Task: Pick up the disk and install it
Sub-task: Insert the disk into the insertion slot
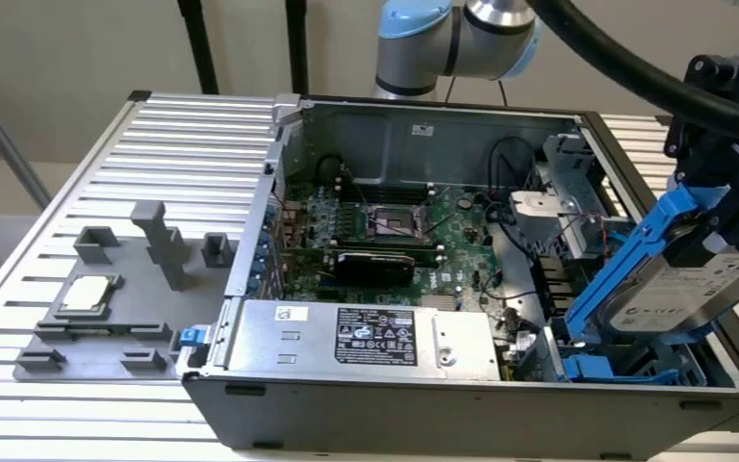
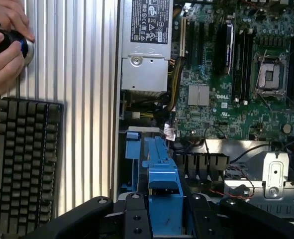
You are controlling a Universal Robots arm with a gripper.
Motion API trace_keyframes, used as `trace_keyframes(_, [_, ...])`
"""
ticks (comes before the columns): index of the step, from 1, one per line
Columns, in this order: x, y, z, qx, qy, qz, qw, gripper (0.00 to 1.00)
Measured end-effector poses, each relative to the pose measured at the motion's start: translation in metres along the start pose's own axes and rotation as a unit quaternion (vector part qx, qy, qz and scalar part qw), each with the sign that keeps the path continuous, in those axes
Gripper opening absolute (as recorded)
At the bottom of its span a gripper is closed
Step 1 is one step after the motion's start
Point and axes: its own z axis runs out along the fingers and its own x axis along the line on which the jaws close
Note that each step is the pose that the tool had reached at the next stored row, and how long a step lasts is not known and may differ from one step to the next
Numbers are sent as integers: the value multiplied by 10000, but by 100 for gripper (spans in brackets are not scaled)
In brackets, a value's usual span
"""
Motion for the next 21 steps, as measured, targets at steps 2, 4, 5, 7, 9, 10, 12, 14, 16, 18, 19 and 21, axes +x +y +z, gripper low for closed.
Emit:
trace_keyframes(2, [8,0,21,0,0,0,10000,0])
trace_keyframes(4, [14,0,45,0,0,0,10000,0])
trace_keyframes(5, [17,0,58,-1,0,0,10000,0])
trace_keyframes(7, [18,0,88,-1,2,-1,10000,0])
trace_keyframes(9, [20,2,125,-1,0,-1,10000,0])
trace_keyframes(10, [21,3,141,-1,0,0,10000,0])
trace_keyframes(12, [23,6,172,0,1,0,10000,0])
trace_keyframes(14, [24,9,201,-1,0,0,10000,0])
trace_keyframes(16, [25,10,230,-1,0,0,10000,0])
trace_keyframes(18, [26,13,263,0,0,0,10000,0])
trace_keyframes(19, [26,15,281,0,0,0,10000,0])
trace_keyframes(21, [25,18,317,-1,-1,-1,10000,0])
